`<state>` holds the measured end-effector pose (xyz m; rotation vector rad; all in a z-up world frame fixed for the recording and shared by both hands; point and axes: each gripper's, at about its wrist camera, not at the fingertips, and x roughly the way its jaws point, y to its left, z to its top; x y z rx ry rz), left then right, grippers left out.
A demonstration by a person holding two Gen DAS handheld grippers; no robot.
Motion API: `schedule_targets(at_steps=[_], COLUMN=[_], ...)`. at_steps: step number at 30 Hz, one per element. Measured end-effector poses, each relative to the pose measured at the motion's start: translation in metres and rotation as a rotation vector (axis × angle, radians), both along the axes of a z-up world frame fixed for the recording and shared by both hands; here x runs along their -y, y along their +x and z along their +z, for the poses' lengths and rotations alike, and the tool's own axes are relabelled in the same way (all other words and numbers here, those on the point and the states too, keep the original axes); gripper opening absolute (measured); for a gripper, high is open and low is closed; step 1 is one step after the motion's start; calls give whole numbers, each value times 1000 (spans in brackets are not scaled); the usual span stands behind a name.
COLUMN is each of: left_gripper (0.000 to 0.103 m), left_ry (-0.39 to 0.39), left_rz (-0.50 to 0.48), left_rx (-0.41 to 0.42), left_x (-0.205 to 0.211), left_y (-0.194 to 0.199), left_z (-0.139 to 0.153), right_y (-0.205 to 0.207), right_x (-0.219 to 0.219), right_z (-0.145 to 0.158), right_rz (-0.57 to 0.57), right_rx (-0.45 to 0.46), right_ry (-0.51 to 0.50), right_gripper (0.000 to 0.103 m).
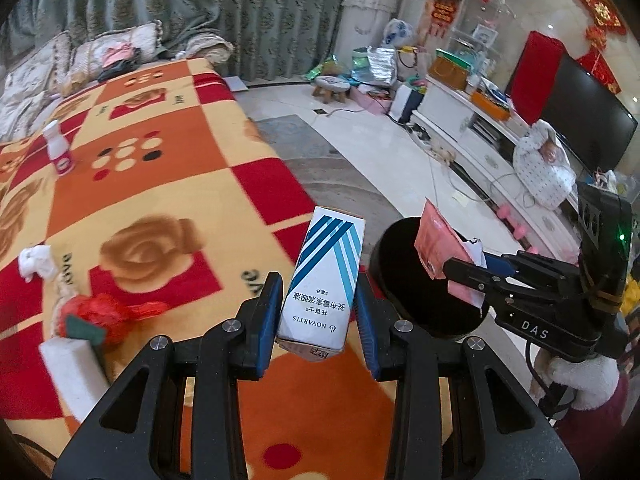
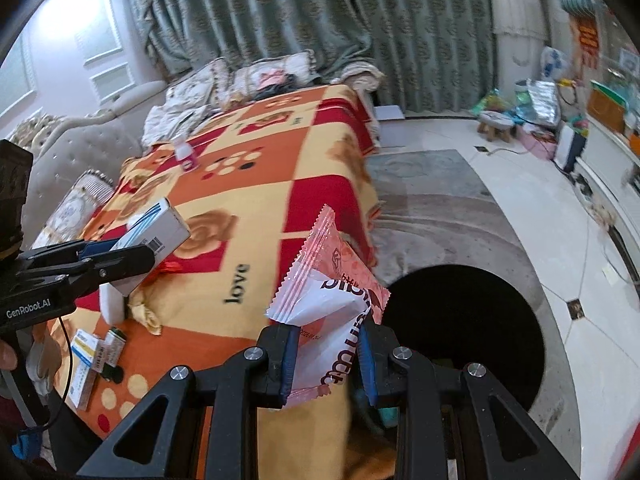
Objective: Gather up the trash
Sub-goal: 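Carry box and wrapper over the black bin and open both tools, then move both open tools back over the bed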
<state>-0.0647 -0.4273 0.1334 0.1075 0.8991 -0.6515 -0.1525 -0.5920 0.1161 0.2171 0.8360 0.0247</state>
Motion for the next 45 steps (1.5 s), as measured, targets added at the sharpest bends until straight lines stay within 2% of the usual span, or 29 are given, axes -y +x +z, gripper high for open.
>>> schedule_targets(at_steps=[13,26,28,30,32,33,45], left_gripper=[33,34,35,36,50,51,52], left_ry=[-2,-42,-68,-78,-86,-89,-32], left_rz=[-74,-98,-111,-112,-116,-114,-59], left_rx=[-53,-133,-147,-151,-161,-167,-119], left_x=[68,99,101,104,106,105,82], left_y=[-3,2,3,3,5,6,6], left_z=[-21,-41,-43,-43,-44,-44,-42], right_y=[-16,-16,-16,-15,-15,-15,-12], right_x=[53,85,88,89,92,93,86], right_z=[-21,-36,-37,-37,-37,-36,-45], right_rz=[-99,-165,-182,-197,-207,-213,-198], right_rx=[-44,-66,-68,-68,-65,-65,-94], right_ry=[35,85,90,89,97,98,116], right_gripper=[25,25,28,45,45,46,49])
